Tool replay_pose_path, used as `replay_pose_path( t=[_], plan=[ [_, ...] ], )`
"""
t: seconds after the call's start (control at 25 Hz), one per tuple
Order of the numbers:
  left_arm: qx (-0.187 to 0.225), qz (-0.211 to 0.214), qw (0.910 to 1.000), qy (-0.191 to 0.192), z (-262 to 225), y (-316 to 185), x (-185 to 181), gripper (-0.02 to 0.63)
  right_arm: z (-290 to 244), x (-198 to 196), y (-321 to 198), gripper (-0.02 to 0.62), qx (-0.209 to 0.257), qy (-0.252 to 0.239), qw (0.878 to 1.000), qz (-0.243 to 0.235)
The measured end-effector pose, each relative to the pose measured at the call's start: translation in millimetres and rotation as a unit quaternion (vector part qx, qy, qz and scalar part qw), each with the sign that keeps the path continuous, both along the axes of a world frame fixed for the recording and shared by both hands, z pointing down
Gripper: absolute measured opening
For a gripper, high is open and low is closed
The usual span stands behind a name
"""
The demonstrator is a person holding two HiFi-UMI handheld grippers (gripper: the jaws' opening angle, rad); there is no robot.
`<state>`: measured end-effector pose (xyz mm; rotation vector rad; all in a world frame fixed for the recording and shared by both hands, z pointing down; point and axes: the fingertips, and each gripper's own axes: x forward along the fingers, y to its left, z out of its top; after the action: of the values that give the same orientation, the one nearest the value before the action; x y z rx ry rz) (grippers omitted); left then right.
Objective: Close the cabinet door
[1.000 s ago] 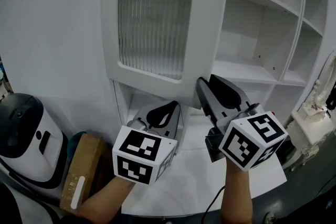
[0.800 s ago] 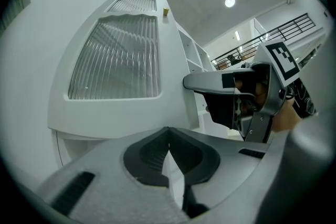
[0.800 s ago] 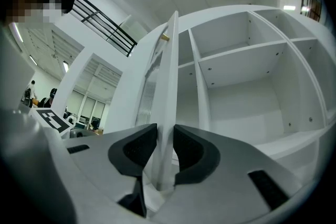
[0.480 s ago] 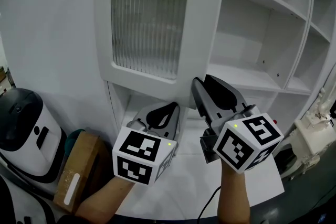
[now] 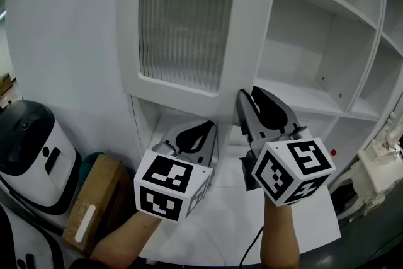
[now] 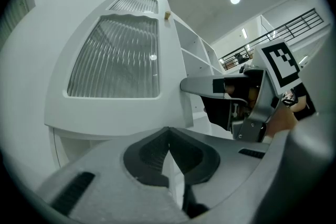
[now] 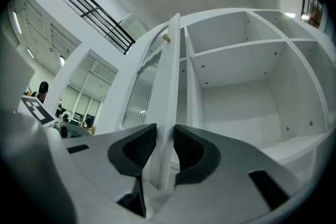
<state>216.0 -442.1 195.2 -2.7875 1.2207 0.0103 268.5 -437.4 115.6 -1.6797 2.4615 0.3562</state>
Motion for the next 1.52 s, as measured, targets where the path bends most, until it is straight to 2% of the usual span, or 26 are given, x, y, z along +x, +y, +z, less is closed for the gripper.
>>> replay_pose_path(
  t=[0.28, 0.6, 1.52],
  plan=[
    [0.004, 0.010, 0.9999, -0.001, -0.6, -10.9, 1.5, 0.012, -0.3, 3.0, -12.7, 0.109, 0.011, 0.008, 0.999, 0.031],
    [0.005, 0.014, 0.9999, 0.002, -3.8, -26.1, 5.3, 0.012, -0.7, 9.5, -29.2, 0.107, 0.010, 0.012, 0.999, 0.045],
    [-0.004, -0.010, 0.9999, 0.011, 1.6, -66.5, 0.3, 0.012, -1.1, 14.4, -67.7, 0.101, 0.010, 0.013, 0.999, 0.033]
  ],
)
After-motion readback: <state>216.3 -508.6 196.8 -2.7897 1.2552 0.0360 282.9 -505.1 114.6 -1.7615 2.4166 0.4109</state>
